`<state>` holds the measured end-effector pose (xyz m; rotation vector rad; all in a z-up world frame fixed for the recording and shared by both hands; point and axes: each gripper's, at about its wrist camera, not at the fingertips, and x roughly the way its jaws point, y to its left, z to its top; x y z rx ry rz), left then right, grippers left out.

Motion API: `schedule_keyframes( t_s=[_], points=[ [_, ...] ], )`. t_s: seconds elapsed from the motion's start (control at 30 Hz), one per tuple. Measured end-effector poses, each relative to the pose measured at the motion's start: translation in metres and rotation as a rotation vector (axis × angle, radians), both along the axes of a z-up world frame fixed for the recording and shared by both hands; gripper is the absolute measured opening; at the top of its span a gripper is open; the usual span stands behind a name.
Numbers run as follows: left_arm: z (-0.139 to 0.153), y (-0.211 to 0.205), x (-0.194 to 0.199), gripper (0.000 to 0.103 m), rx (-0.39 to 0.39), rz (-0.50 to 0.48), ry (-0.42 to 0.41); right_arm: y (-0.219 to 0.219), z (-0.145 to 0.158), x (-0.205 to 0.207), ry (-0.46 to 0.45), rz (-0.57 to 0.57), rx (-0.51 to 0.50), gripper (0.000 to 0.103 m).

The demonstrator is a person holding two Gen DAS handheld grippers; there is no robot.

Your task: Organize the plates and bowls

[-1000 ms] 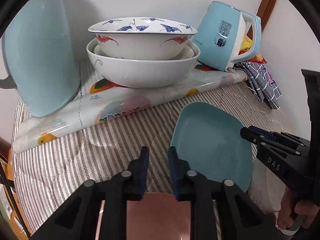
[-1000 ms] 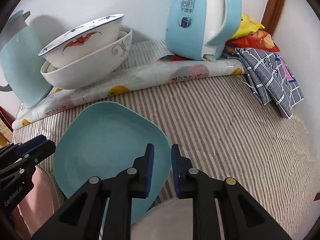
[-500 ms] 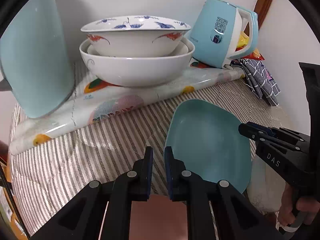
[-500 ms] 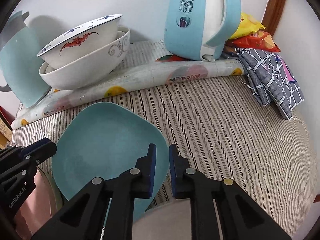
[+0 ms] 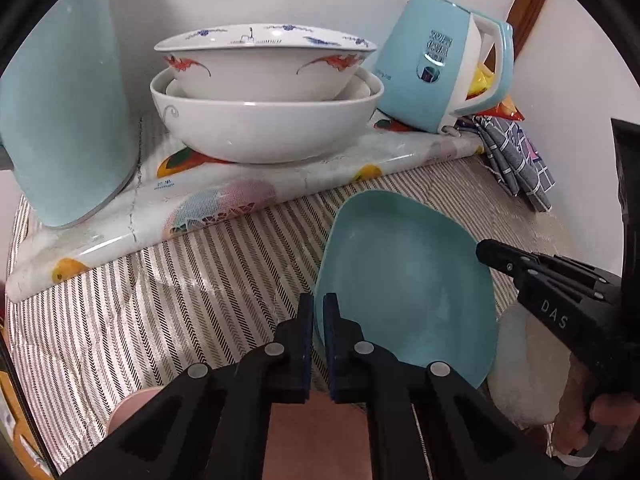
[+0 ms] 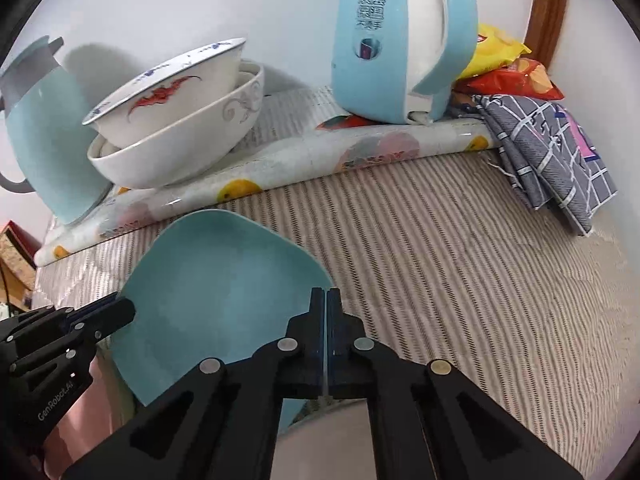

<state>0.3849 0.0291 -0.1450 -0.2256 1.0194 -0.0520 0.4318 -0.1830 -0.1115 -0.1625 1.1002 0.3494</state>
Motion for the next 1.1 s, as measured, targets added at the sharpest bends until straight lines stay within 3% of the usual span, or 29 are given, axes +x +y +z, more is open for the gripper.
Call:
schedule_keyframes(
  t_s=[0.4, 0.53, 0.6, 0.7, 0.87, 1.0, 1.1],
  points=[
    [0.002, 0.003, -0.002, 0.006, 0.012, -0.002, 0.009, 0.005, -0.002, 0.005, 0.019, 0.020, -0.047, 0.003],
    [0.001, 0.006, -0.001, 0.006, 0.012, 0.011, 0.012, 0.001, 0.000, 0.007, -0.010, 0.008, -0.067, 0.021],
    [0.000, 0.006, -0.001, 0.006, 0.012, 0.010, 0.013, -0.004, 0.004, 0.006, -0.023, -0.006, -0.047, 0.022],
    [0.000, 0.005, -0.001, 0.006, 0.017, 0.008, 0.013, -0.001, 0.001, 0.007, 0.000, 0.031, -0.043, 0.037],
    [-0.002, 0.004, 0.001, 0.006, 0.013, 0.008, 0.028, 0.006, -0.015, 0.011, 0.056, 0.037, -0.059, 0.036],
    [-0.003, 0.004, 0.001, 0.006, 0.007, 0.007, 0.026, 0.006, -0.022, 0.015, 0.097, 0.034, -0.058, 0.009],
    [-0.004, 0.003, 0.001, 0.006, 0.007, 0.002, 0.021, 0.005, -0.020, 0.013, 0.080, 0.035, -0.049, 0.007]
  ],
)
